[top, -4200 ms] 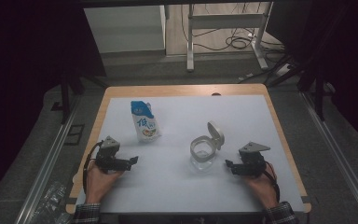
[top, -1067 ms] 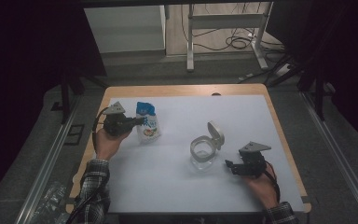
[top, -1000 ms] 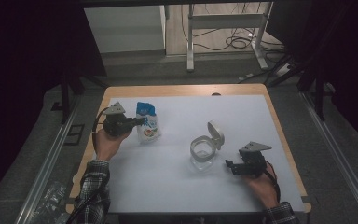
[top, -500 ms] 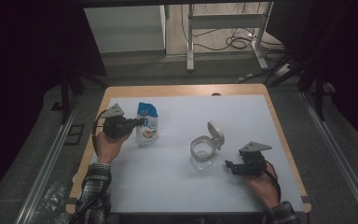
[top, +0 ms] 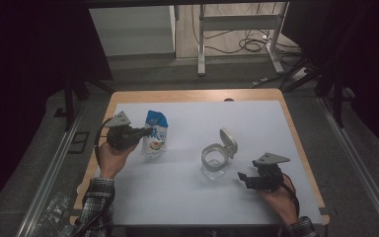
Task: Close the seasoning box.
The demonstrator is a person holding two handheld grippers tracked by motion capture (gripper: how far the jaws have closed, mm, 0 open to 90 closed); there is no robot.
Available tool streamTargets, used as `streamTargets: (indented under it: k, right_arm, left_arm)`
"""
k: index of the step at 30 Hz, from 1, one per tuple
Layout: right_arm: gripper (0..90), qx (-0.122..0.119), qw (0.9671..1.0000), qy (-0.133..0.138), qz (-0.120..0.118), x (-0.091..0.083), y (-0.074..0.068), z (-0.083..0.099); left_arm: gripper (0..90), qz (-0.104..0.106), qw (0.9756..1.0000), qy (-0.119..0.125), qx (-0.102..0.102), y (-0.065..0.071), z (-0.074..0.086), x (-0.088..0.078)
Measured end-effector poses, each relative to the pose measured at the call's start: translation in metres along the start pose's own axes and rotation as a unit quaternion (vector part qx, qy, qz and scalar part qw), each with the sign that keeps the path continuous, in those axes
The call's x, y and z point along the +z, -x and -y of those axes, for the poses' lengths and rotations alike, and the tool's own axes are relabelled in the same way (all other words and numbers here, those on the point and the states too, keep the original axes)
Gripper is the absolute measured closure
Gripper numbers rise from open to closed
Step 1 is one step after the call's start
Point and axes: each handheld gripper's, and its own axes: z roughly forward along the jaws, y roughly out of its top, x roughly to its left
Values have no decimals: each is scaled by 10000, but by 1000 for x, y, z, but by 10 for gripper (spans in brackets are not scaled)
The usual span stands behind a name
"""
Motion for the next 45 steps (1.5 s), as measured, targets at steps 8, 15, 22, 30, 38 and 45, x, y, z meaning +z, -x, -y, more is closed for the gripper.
streamTargets:
  k: [8,15,22,30,38,45]
  right_arm:
    - [241,-14,9999,37,-130,-8,-10,0]
    - [242,44,9994,-26,-335,-11,-21,0]
    - [242,-28,9985,-17,-545,-12,-37,-2]
    - [259,-321,9971,12,-694,-6,-58,-3]
    - [288,-476,9954,94,-828,-4,-75,-7]
    - [301,-525,9936,151,-986,2,-90,-11]
  left_arm:
    - [900,-26,9998,-177,-9,17,-7,-7]
    - [900,-27,9998,-219,-31,29,-10,-11]
    - [900,18,9996,-299,9,42,-10,-12]
    - [900,89,9994,-333,93,58,-13,-17]
    - [900,138,9991,-373,137,74,-16,-20]
    - [900,272,9988,-354,198,83,-18,-20]
